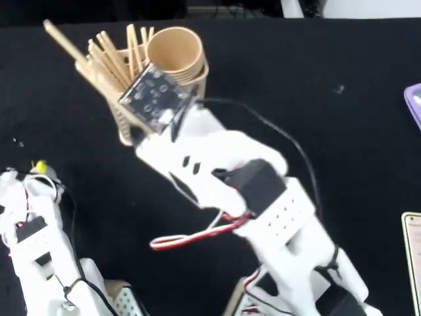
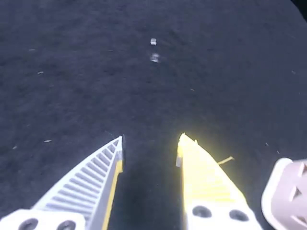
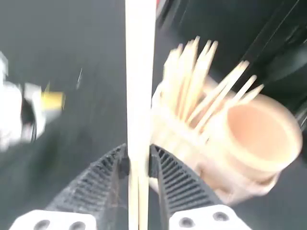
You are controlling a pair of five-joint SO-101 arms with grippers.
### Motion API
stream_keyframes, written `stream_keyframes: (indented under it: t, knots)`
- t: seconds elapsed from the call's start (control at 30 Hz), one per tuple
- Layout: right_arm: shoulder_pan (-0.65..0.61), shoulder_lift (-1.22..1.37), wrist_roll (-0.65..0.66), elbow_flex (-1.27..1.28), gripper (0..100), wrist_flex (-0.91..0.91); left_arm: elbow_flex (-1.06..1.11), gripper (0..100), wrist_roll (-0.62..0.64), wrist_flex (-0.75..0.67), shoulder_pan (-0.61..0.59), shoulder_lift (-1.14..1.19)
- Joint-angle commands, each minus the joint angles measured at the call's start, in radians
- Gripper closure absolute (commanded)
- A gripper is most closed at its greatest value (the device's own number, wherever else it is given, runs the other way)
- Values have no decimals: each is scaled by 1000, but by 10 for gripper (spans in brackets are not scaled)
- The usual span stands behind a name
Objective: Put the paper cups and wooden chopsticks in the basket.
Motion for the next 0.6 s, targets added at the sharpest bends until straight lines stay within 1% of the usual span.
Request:
stream_keyframes:
  t: [0.0,0.13,0.23,0.3,0.4,0.57]
  knots:
    - [32,-2,-37,-90,988,-245,-13,812,-66,-11,44,-18]
    - [86,59,-189,-85,988,-476,-13,812,-72,-11,44,-18]
    - [133,122,-276,-85,988,-643,-13,812,-74,-11,44,-18]
    - [153,177,-298,-85,988,-747,-13,812,-74,-11,44,-18]
    - [176,263,-301,-91,988,-850,-13,812,-74,-11,44,-18]
    - [173,361,-301,-91,988,-908,-13,812,-74,-14,44,-18]
